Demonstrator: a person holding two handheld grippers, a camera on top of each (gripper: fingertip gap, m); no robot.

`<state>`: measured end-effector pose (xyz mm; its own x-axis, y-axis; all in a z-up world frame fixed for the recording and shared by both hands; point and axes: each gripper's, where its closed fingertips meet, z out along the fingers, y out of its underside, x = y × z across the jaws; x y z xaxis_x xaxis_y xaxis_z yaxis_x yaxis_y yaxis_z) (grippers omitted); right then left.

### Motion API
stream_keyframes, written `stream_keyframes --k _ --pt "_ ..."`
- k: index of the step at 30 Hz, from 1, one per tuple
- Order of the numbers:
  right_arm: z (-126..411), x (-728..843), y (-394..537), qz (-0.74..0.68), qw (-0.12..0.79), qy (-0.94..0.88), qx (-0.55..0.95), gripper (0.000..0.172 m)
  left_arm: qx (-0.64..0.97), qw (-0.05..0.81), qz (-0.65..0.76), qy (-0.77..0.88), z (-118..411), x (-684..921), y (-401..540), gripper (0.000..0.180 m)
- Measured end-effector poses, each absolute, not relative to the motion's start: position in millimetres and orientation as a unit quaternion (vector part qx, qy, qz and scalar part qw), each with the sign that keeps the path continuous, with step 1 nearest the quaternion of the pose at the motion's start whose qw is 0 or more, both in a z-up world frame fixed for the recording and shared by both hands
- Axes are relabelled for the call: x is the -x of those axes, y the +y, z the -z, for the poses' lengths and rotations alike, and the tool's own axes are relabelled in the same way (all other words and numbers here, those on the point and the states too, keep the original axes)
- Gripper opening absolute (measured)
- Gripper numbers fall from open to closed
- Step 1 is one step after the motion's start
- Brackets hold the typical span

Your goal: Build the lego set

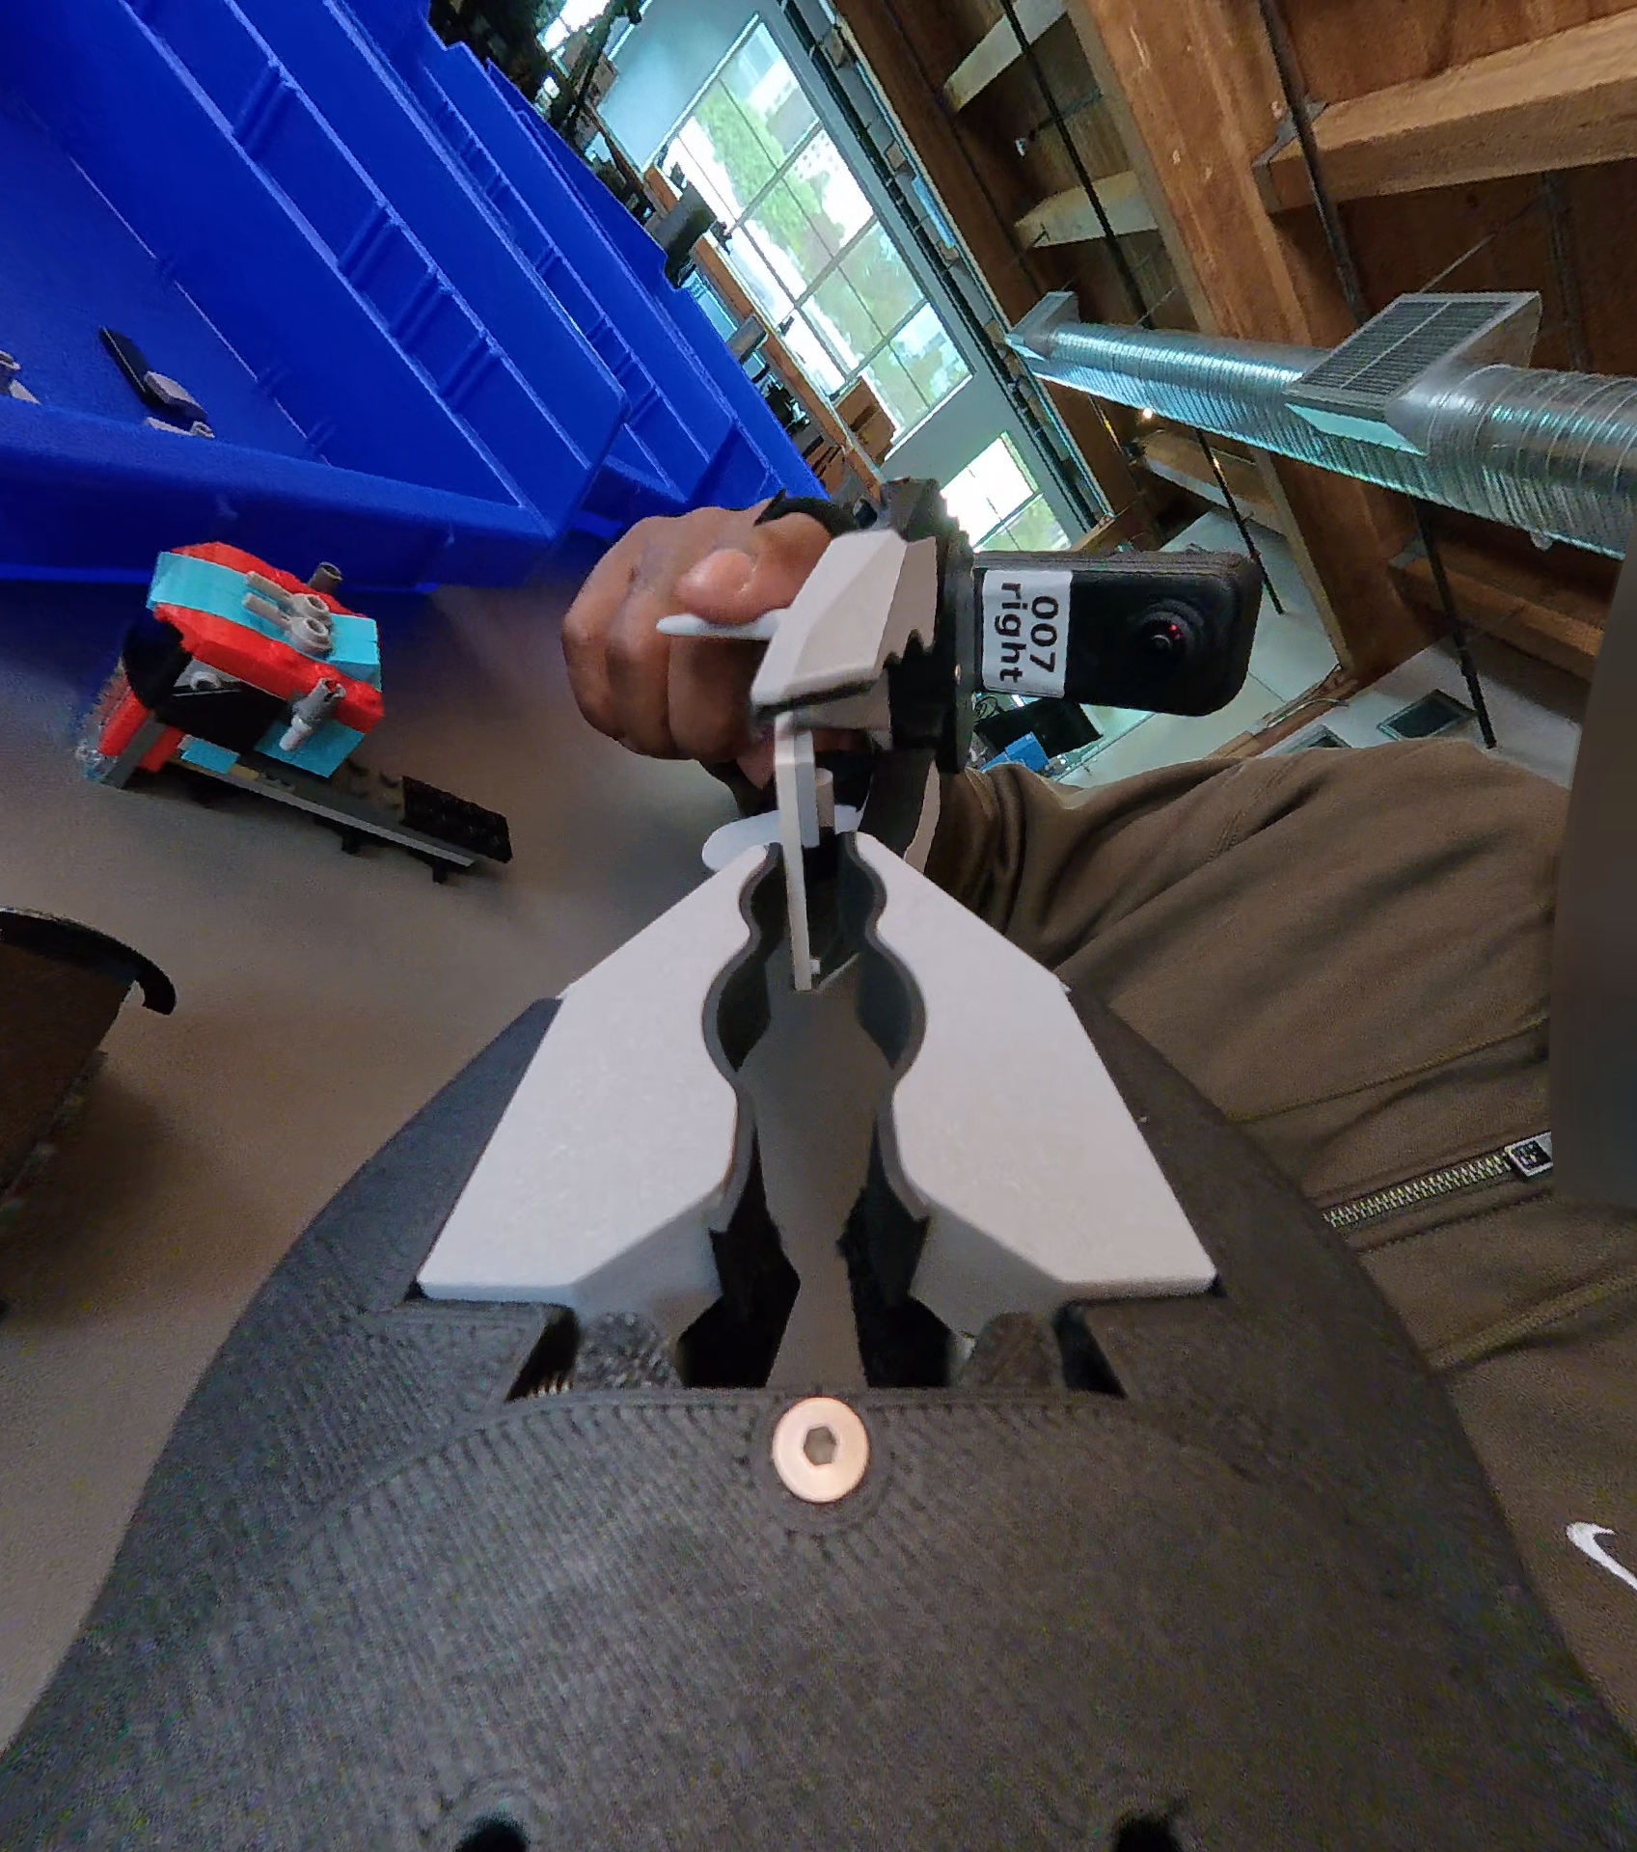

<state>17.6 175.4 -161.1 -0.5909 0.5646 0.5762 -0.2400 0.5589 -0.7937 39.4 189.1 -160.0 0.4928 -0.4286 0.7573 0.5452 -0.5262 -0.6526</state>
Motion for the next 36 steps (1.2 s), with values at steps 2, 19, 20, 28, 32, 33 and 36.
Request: stream_keyframes --k 2,19,20,28,32,33,36 --pt "162 -17 174 -0.457 0.441 -0.765 0.107 0.054 0.716 0.486 0.499 -0.038 160 -39 188 0.01" --pt "139 -5 198 -0.51 0.441 -0.713 0.191 0.054 0.831 0.534 0.153 0.026 193 60 170 0.058" --pt "138 -5 198 -0.513 0.44 -0.712 0.193 0.054 0.841 0.521 0.139 0.04 201 60 169 0.058" --pt "136 -5 197 -0.516 0.438 -0.71 0.194 0.053 0.88 0.454 0.118 0.07 239 51 174 0.059" --pt "136 -5 198 -0.518 0.438 -0.708 0.196 0.053 0.889 0.438 0.111 0.078 243 44 174 0.059" --pt "135 -5 199 -0.52 0.437 -0.707 0.197 0.053 0.89 0.434 0.111 0.082 243 41 174 0.058" --pt "135 -5 201 -0.521 0.437 -0.705 0.2 0.053 0.89 0.425 0.138 0.097 242 25 173 0.055"
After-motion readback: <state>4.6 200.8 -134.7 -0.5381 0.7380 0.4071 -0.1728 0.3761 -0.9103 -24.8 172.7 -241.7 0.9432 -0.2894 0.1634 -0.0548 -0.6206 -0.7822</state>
